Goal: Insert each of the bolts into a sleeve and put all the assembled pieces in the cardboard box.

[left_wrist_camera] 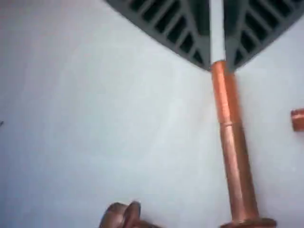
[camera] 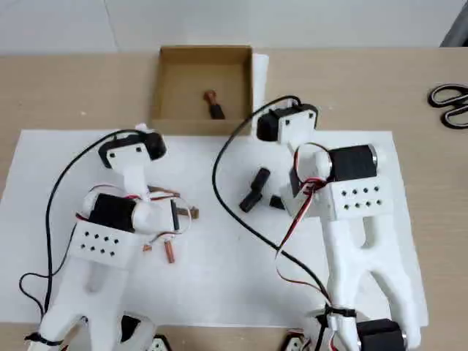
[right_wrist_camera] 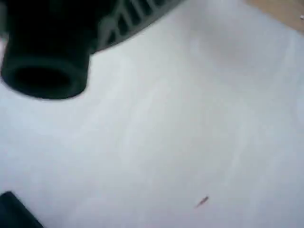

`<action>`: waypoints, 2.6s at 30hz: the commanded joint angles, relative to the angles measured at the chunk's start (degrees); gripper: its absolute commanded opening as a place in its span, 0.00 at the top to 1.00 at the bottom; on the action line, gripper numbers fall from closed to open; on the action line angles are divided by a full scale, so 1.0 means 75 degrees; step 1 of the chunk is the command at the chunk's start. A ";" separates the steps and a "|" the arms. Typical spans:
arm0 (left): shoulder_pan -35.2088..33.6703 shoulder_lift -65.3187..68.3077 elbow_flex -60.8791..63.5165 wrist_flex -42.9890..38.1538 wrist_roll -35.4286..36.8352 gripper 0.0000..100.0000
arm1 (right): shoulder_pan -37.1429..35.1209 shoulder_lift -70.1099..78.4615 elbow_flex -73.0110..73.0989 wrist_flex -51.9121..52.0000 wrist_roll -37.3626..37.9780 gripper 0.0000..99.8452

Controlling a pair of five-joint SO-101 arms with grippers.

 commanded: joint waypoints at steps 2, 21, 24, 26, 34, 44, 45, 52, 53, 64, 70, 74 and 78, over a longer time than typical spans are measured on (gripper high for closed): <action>-0.0023 0.0012 0.0193 -0.0586 0.0059 0.99 | 0.0076 -0.0229 -0.0023 -0.0064 -0.0070 1.00; -0.0035 0.1055 0.0533 -0.1582 0.0059 0.99 | 0.0076 -0.0240 -0.0012 -0.0064 -0.0070 1.00; -0.0047 0.1090 0.0568 -0.1700 0.0059 0.99 | 0.0076 -0.0252 -0.0012 -0.0064 -0.0070 1.00; -0.0234 0.1125 0.0592 -0.1758 0.0059 0.99 | 0.0076 -0.0252 -0.0012 -0.0064 -0.0070 1.00; -0.0738 0.1125 0.0604 -0.1852 -0.0164 0.99 | 0.0076 -0.0229 -0.0012 -0.0064 -0.0070 1.00; -0.0680 0.1137 0.0979 -0.1899 -0.0188 0.99 | 0.0076 -0.0217 -0.0012 -0.0064 -0.0082 1.00; -0.0680 0.1137 0.1026 -0.1899 -0.0188 0.99 | 0.0076 -0.0217 -0.0012 -0.0064 -0.0082 1.00; -0.0680 0.1137 0.1061 -0.1887 -0.0188 0.99 | 0.0053 -0.0205 0.0000 -0.0064 -0.0082 1.00; -0.0680 0.1137 0.1061 -0.1875 -0.0188 0.99 | 0.0053 -0.0205 0.0000 -0.0064 -0.0082 1.00; -0.0492 0.1125 0.1049 -0.1723 -0.0188 0.99 | 0.0064 -0.0264 0.0527 -0.0275 -0.0082 1.00; -0.0492 0.1114 0.1002 -0.1676 -0.0188 0.99 | 0.0029 -0.0275 0.0574 -0.0311 -0.0082 1.00; -0.0492 0.1114 0.1014 -0.1653 -0.0188 0.95 | 0.0029 -0.0275 0.0574 -0.0416 -0.0082 1.00; -0.0492 0.1114 0.1037 -0.1629 -0.0188 0.85 | 0.0029 -0.0275 0.0574 -0.0486 -0.0082 1.00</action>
